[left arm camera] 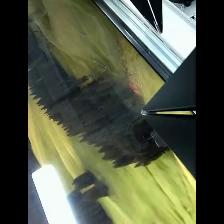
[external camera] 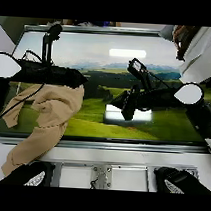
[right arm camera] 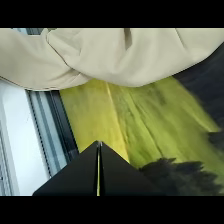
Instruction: Fold the clothes and pants, and hang the long-sleeved shirts on hangers.
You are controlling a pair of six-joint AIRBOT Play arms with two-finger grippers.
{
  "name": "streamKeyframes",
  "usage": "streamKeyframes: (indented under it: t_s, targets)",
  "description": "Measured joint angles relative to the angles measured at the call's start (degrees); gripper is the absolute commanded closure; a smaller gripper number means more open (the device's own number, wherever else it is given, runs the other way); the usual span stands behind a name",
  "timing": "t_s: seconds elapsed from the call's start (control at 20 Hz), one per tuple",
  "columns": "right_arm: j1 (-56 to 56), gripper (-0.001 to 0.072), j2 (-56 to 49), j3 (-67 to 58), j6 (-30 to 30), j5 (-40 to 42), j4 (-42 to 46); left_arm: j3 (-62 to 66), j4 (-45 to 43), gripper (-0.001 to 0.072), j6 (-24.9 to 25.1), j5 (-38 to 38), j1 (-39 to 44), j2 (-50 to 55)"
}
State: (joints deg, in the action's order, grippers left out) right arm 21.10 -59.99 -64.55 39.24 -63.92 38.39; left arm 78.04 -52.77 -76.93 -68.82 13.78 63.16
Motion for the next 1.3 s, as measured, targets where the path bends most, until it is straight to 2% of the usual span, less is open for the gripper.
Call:
streamKeyframes:
  t_s: [0.55,0.6,0.65,0.7,0.8,1.05,1.3]
  targets:
    - [0.0,0.0684,0.0,0.0,0.0,0.0,0.0,0.0,0.0,0.0683,0.0,0.1,0.0,0.0]
    - [0.0,0.0684,0.0,0.0,0.0,0.0,0.0,0.0,0.1,0.0405,0.0,0.3,0.0,0.0]
    - [0.0,0.0684,0.0,0.0,0.0,0.0,0.0,0.0,0.0,-0.0013,0.0,0.9,0.0,0.0]
    - [0.0,0.0684,0.0,0.0,0.0,0.0,0.0,0.0,-0.8,0.0014,0.3,1.7,-0.2,0.0]
    - [0.0,0.0684,-0.1,0.0,0.0,0.0,0.0,0.0,-6.2,0.0014,-0.1,3.5,-1.2,0.3]
    - [0.0,0.0683,-0.3,0.0,0.0,0.0,0.0,-1.2,-29.9,0.0014,-10.7,3.2,-5.4,7.0]
    - [0.0,0.0684,-0.3,0.0,0.0,0.0,0.0,-5.1,-41.0,0.0014,-17.6,5.3,-10.0,18.5]
